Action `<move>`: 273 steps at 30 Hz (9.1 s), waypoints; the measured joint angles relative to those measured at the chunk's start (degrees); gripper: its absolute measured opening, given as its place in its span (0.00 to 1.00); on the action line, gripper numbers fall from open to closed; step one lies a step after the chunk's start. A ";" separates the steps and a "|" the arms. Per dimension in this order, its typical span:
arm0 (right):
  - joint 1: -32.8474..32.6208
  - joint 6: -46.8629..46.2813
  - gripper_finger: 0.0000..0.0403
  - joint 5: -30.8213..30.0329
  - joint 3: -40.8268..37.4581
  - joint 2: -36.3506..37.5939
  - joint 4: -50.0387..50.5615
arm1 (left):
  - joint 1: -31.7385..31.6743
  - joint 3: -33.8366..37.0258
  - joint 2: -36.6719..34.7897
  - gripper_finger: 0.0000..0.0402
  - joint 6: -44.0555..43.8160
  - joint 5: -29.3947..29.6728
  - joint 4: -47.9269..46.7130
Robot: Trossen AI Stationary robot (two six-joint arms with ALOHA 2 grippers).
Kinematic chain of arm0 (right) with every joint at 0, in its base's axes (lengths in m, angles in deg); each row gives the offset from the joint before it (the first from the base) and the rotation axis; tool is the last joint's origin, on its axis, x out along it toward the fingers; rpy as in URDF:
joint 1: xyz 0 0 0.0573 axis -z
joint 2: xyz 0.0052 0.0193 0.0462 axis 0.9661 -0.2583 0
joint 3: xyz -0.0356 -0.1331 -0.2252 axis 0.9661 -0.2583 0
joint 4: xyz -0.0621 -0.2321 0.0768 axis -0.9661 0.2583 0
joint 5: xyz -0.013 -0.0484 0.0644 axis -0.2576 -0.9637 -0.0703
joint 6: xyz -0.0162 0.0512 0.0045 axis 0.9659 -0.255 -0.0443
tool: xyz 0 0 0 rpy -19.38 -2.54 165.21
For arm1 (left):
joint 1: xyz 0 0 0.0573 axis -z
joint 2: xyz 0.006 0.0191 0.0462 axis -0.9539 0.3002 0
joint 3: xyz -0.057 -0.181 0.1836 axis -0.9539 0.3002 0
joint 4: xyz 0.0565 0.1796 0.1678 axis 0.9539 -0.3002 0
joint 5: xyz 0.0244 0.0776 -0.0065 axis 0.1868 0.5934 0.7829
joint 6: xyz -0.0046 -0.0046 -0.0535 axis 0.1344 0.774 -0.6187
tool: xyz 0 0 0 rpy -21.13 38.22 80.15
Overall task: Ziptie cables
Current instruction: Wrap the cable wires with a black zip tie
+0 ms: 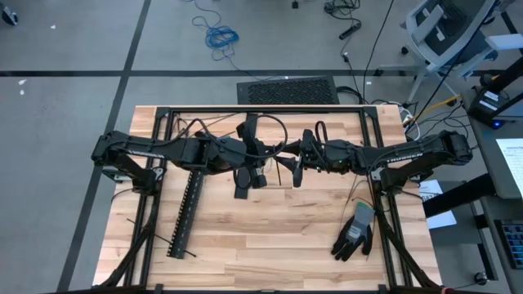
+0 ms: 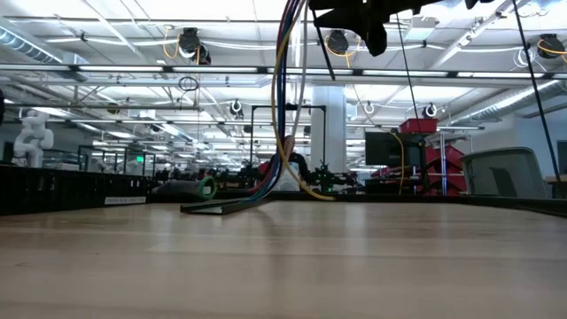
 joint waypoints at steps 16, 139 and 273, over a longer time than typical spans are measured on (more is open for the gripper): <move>0.00 1.85 0.19 0.02 0.00 0.24 0.06 | -0.04 0.02 0.00 0.06 0.24 0.09 -0.42; 4.78 -13.31 0.06 11.33 18.95 -18.26 42.97 | 0.39 0.09 -21.87 0.49 -12.08 16.50 -38.11; -32.55 -83.09 0.41 -29.11 -27.23 29.95 35.11 | -17.03 3.80 42.22 0.49 -63.29 -59.95 43.74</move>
